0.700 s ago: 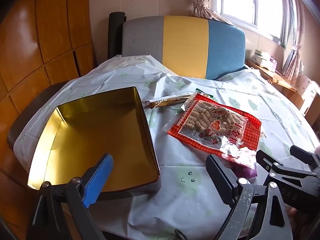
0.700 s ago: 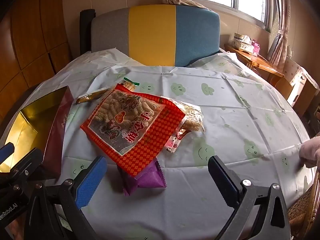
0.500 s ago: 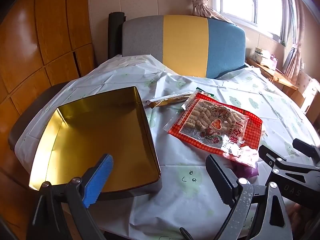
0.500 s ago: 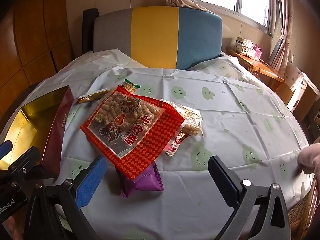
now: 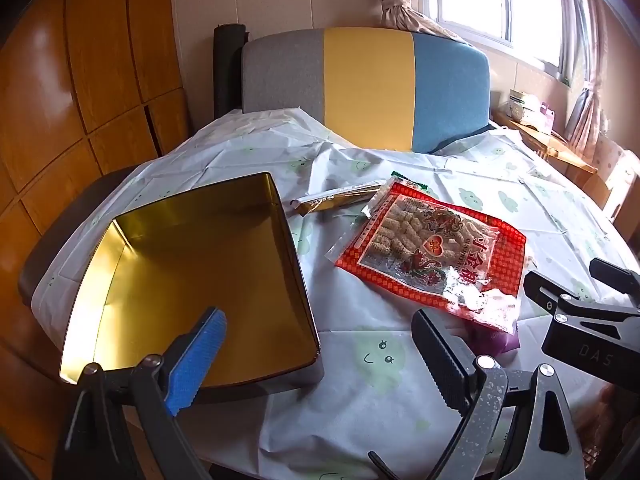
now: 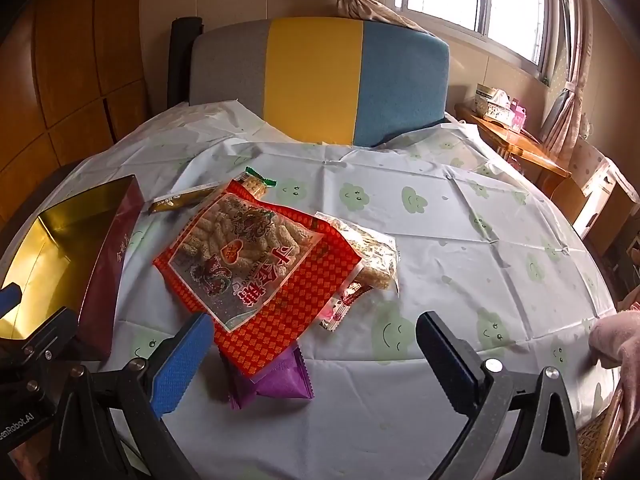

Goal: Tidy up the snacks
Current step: 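Move the left tool toward the red snack bag on the table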

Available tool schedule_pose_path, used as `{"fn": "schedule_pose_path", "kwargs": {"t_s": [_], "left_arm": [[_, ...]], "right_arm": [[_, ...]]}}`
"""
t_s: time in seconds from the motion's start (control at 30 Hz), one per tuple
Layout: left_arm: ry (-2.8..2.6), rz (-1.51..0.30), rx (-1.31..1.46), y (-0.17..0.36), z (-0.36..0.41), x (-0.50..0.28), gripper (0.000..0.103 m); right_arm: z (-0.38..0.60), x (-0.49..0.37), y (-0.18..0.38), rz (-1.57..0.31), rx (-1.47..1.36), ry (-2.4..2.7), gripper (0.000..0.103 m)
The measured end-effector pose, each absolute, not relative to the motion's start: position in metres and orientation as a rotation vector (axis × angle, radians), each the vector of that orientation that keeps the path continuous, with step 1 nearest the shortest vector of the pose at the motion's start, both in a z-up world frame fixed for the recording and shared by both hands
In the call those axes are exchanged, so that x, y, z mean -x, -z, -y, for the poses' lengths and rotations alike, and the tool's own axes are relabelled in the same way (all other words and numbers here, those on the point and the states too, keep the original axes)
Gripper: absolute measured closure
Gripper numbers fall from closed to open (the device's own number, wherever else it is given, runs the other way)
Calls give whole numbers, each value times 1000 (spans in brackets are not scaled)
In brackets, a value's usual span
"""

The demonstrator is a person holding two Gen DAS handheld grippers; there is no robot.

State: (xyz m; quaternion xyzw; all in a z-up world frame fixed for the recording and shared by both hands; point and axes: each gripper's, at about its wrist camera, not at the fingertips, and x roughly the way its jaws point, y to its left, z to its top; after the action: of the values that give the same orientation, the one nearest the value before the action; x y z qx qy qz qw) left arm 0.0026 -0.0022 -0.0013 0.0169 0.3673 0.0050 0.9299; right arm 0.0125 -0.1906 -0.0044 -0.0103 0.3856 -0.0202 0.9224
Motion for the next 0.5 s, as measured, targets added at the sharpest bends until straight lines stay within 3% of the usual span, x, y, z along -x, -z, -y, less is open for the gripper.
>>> {"fn": "schedule_pose_path", "kwargs": {"t_s": [0.5], "left_arm": [[-5,-764,-48,4,6,-3,8]], "right_arm": [[200,-22,-4,-778,65,31,0]]}}
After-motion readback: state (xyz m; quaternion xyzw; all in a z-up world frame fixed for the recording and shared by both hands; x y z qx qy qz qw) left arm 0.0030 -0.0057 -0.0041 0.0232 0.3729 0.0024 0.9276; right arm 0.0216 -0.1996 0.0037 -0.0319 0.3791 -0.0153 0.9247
